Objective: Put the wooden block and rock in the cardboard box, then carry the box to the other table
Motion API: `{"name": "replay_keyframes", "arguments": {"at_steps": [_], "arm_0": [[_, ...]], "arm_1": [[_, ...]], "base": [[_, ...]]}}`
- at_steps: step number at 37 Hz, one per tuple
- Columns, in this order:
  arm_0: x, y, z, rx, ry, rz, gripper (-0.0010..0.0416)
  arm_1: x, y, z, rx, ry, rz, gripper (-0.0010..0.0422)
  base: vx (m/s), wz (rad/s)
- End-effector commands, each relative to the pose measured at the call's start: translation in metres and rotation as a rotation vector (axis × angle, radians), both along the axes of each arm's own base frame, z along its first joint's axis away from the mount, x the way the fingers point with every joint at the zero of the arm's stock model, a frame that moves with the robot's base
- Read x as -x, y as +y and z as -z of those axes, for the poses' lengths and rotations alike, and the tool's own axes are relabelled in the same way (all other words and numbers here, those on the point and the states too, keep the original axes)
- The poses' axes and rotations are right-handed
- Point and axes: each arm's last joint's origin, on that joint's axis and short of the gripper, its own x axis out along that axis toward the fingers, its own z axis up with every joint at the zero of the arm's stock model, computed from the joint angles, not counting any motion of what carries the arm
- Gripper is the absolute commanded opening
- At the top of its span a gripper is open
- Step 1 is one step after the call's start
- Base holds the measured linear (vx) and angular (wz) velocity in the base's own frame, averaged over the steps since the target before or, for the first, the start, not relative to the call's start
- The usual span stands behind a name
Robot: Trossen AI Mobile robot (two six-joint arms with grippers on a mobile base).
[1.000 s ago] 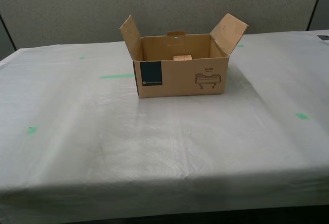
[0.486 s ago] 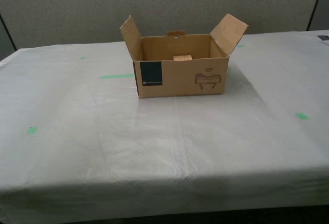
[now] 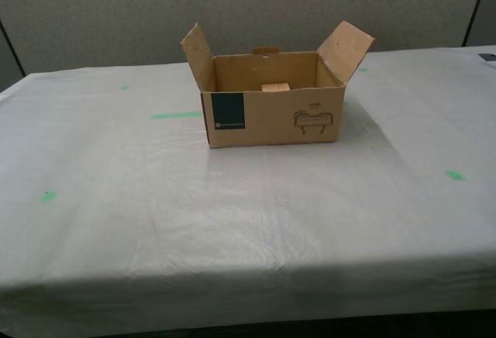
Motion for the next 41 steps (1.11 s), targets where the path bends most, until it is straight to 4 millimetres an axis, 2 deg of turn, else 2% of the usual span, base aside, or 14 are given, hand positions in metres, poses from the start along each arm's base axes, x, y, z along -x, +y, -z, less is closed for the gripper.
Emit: {"name": "replay_keyframes", "arguments": {"at_steps": [1,6,11,21,35,41], "arm_0": [[0.009,-0.003,0.004,-0.009,0.0,0.015,0.0394],[0.017,-0.006,0.011,-0.019,-0.004,0.024,0.0394],[0.015,-0.005,0.025,-0.019,0.01,0.03,0.0393],[0.002,-0.001,0.06,-0.027,0.026,0.046,0.0393],[-0.009,0.003,0.113,-0.016,0.065,0.048,0.0394],[-0.009,0.003,0.125,-0.01,0.085,0.048,0.0393]], "arm_1": [[0.004,0.002,0.018,-0.012,0.043,-0.02,0.0318],[0.009,0.005,0.054,-0.025,0.083,-0.029,0.0318],[0.011,0.006,0.084,-0.007,0.059,-0.032,0.0318],[0.008,0.005,0.127,-0.032,0.098,-0.031,0.0318],[-0.001,-0.001,0.146,0.004,0.027,0.006,0.0318],[-0.002,-0.002,0.151,-0.001,0.032,0.01,0.0318]], "base": [[0.0,0.0],[0.0,0.0],[0.0,0.0],[0.0,0.0],[0.0,0.0],[0.0,0.0]]}}
